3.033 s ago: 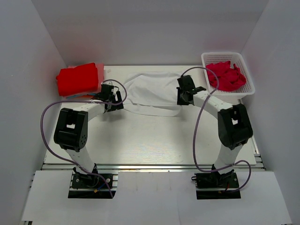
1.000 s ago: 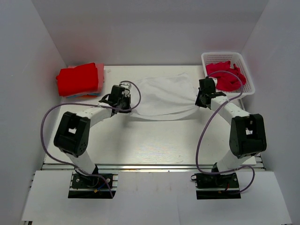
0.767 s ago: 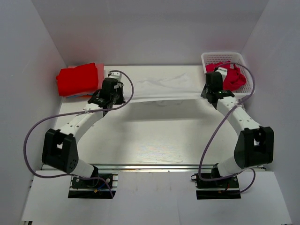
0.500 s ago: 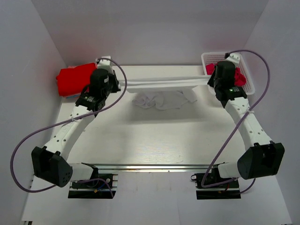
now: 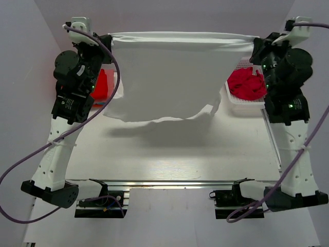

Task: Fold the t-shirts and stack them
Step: Flatten out the tshirt

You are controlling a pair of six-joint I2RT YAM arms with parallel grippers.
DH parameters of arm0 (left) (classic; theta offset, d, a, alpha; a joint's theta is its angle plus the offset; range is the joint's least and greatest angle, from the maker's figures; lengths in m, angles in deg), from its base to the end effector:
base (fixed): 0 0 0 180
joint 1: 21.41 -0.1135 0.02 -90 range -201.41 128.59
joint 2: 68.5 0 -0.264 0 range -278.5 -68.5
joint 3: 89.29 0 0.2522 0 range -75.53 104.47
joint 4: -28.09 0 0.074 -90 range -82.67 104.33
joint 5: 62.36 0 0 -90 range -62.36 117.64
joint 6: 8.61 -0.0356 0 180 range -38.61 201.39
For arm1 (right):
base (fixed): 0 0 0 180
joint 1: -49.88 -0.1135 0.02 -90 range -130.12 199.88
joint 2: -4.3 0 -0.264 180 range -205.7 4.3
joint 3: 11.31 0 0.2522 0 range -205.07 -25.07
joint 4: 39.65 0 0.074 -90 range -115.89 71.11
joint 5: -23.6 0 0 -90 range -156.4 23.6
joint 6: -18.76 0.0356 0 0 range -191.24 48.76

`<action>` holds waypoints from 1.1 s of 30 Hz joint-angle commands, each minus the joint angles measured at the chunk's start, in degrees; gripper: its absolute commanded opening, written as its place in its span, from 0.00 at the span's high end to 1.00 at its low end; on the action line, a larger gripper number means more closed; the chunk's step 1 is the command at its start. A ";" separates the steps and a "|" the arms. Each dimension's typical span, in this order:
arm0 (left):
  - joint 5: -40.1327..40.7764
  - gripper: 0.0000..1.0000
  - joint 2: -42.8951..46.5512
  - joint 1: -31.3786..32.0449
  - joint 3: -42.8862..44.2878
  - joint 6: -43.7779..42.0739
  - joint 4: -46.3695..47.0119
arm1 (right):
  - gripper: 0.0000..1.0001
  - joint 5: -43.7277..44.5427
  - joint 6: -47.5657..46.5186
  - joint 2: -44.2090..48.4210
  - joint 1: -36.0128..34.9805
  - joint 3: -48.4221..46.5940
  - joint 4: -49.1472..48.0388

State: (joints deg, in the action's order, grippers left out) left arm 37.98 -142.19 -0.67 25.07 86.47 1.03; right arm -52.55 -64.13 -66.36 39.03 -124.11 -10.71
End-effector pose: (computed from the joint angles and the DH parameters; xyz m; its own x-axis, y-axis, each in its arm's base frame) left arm 0.2296 -0.0801 0.5569 0.2028 -0.1699 -0.9644 0.2040 0.9706 -0.1281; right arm 0.2229 0.0340 0.5566 0.2283 0.1661 -0.9593 0.0180 0.9844 0.1747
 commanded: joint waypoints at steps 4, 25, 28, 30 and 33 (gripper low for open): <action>3.53 1.00 5.92 -0.52 4.16 -4.03 0.12 | 1.00 -5.49 -6.85 3.85 0.39 -8.25 -4.72; -4.45 1.00 22.35 -0.52 4.00 -2.62 -2.26 | 1.00 -15.45 -9.49 18.35 0.57 -6.34 -4.90; -8.22 1.00 25.87 -0.52 1.90 -1.83 -2.87 | 1.00 -19.03 -8.79 21.95 0.74 -4.76 -4.02; -8.94 1.00 28.77 -0.52 0.40 -1.13 -2.87 | 1.00 -20.35 -8.17 23.98 0.65 -3.27 -4.01; -8.94 1.00 31.75 -0.52 -3.72 -0.60 -2.87 | 1.00 -20.27 -7.56 28.18 0.74 2.08 -5.59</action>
State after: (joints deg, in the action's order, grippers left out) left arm 27.93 -112.71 -0.43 23.69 85.33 -2.41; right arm -73.91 -71.58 -41.24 39.05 -125.05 -13.40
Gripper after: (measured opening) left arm 0.024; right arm 0.012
